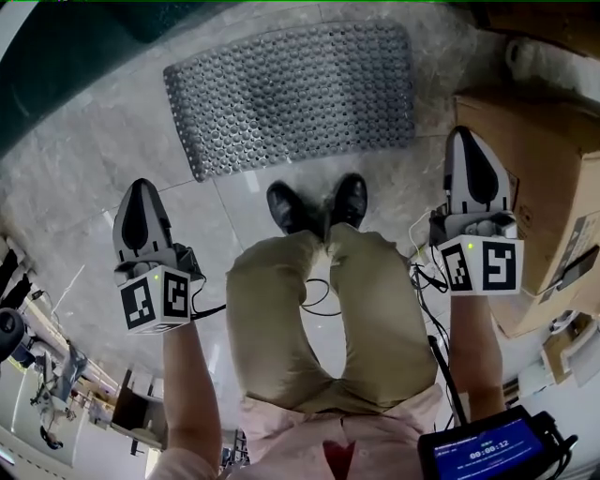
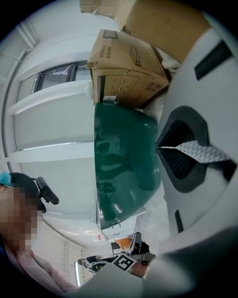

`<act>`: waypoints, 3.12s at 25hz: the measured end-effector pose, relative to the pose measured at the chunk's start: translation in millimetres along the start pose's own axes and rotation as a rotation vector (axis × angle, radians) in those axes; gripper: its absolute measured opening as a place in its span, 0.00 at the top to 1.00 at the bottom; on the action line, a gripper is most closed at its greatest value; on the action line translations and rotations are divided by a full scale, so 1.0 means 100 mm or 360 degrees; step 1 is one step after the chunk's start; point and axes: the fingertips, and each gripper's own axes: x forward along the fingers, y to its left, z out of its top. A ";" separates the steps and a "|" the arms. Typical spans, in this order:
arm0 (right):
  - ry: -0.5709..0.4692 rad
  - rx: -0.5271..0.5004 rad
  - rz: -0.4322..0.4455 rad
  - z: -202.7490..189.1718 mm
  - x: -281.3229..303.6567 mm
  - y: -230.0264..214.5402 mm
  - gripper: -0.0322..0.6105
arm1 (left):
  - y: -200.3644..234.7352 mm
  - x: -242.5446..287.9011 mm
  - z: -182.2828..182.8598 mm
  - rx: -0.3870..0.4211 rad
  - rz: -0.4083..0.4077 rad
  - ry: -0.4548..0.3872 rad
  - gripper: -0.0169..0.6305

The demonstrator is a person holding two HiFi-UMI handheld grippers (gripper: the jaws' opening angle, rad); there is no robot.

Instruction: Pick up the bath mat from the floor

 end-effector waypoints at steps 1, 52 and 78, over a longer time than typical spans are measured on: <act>0.0006 -0.0003 0.0000 -0.07 0.04 -0.01 0.92 | 0.01 0.04 -0.05 0.0000 0.0006 0.0000 0.93; -0.0110 -0.0064 -0.0094 -1.34 1.44 -0.40 0.92 | 0.73 1.62 -2.15 -0.0010 0.0138 0.0152 0.70; -0.0083 -0.0094 -0.0140 -1.58 1.32 -0.58 0.92 | 1.06 2.30 -3.06 -0.0175 0.0098 0.0433 0.70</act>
